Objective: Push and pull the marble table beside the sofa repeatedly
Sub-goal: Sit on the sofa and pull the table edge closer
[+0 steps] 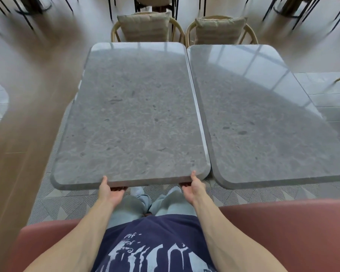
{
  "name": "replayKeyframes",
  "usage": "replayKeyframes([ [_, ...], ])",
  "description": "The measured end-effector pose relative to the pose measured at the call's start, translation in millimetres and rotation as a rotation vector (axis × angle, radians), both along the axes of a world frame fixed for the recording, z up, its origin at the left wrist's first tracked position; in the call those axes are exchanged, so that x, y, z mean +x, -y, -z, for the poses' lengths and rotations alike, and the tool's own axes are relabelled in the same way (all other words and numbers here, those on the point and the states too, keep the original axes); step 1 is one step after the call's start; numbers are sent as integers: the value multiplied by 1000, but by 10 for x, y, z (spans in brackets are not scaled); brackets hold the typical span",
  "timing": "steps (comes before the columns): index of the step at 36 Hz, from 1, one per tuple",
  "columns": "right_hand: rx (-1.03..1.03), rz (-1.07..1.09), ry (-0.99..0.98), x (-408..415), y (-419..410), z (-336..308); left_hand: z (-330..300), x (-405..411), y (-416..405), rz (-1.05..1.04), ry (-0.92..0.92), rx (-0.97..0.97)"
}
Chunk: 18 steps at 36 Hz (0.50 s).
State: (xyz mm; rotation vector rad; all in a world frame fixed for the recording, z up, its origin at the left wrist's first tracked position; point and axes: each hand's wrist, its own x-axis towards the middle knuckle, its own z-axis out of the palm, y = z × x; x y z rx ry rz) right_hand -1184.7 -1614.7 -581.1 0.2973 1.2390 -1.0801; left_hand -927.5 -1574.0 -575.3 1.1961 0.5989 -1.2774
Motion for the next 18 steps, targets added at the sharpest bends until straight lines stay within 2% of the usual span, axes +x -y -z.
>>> replayKeyframes([
  [18, 12, -19, -35, -65, -83, -7, 108, -8, -61, -9, 28, 30],
])
